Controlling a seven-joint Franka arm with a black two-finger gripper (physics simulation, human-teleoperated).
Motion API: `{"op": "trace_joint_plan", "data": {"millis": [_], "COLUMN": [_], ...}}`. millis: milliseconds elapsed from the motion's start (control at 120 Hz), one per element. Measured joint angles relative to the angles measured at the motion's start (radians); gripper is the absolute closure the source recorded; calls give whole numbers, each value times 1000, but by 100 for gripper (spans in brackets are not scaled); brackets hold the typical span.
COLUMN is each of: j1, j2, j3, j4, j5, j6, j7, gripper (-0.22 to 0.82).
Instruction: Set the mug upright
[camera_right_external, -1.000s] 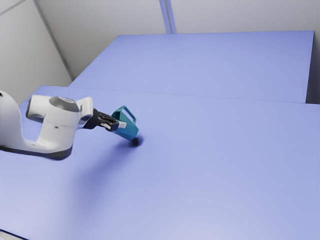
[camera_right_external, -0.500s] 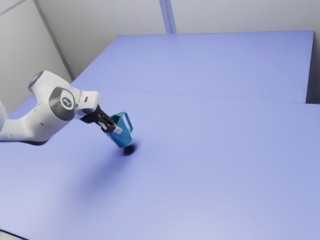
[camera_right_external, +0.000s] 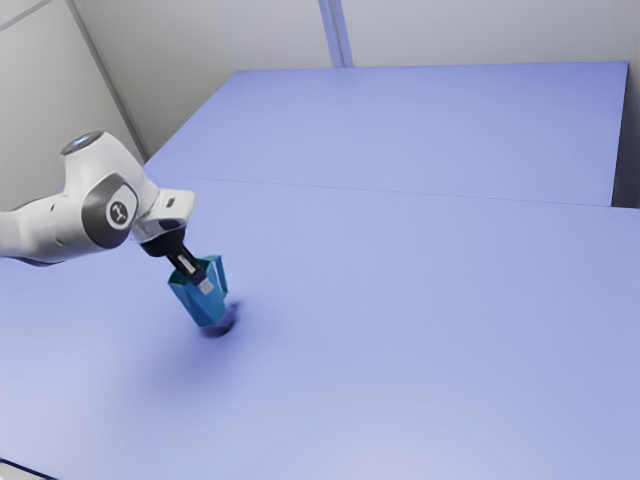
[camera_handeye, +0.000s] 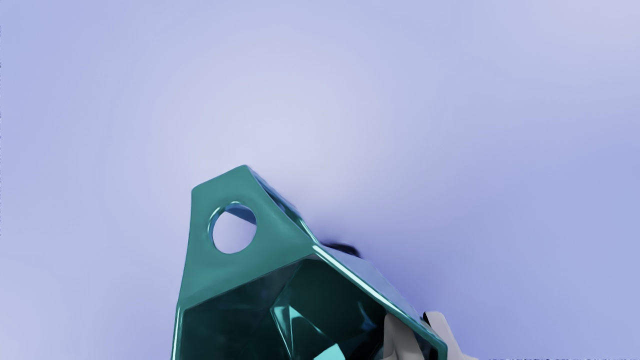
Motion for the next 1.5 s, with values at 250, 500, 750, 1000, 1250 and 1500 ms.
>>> {"op": "trace_joint_plan", "data": {"millis": [250, 500, 750, 1000, 1250, 1500], "j1": [2, 1, 1, 0, 3, 9], "j2": [55, 75, 88, 88, 94, 121], "j3": [0, -1, -3, -3, -20, -71], "j4": [29, 41, 43, 45, 121, 377], "j5": [29, 26, 22, 15, 11, 31], "j6": [20, 32, 36, 29, 0, -189], "j7": [-140, -236, -302, -341, -364, -394], "gripper": [79, 79, 79, 58, 18, 6]}}
